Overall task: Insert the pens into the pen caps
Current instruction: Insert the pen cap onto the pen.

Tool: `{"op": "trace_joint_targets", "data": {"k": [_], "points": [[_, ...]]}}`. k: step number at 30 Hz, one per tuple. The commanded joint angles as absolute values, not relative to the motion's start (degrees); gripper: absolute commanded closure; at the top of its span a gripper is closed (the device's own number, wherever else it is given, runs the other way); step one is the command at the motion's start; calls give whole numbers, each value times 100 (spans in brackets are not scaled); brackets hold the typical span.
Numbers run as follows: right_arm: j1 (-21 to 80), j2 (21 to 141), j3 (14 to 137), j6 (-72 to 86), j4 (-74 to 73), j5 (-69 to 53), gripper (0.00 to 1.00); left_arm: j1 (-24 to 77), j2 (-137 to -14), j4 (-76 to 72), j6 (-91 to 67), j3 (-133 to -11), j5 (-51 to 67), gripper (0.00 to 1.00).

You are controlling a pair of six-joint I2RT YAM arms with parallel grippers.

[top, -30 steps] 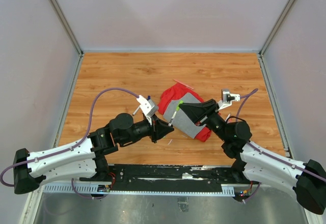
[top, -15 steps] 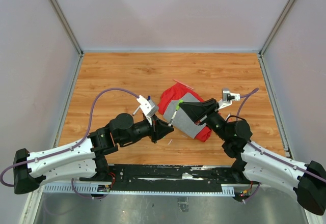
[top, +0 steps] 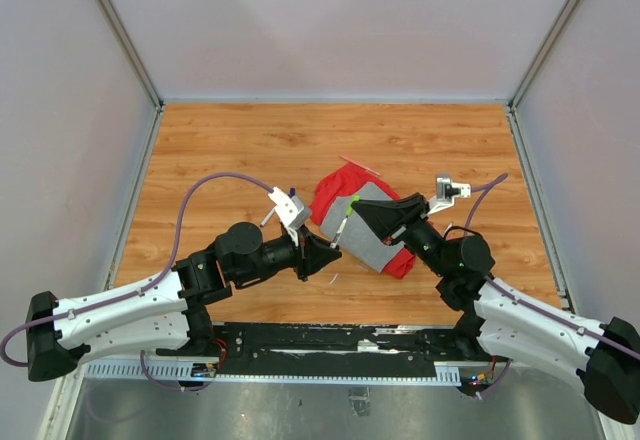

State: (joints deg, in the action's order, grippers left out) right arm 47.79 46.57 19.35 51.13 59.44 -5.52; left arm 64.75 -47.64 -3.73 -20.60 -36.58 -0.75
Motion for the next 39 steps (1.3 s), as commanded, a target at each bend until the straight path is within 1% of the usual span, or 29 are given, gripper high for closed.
{"op": "trace_joint_targets", "data": {"k": [1, 16, 24, 39], "points": [[4729, 4685, 2187, 5058, 6102, -646, 99, 6531, -4765, -457, -1955, -3747, -33, 100], [4802, 4614, 1828, 5133, 6082, -1003, 99, 6533, -4784, -448, -1964, -3764, -112, 100], [4934, 4613, 1571, 5069, 5972, -870, 99, 6534, -4784, -422, -1977, -3813, -131, 100], [5157, 5097, 1635, 5071, 6153, -1259, 97, 6535, -4840, -513, -2049, -3852, -266, 99]]}}
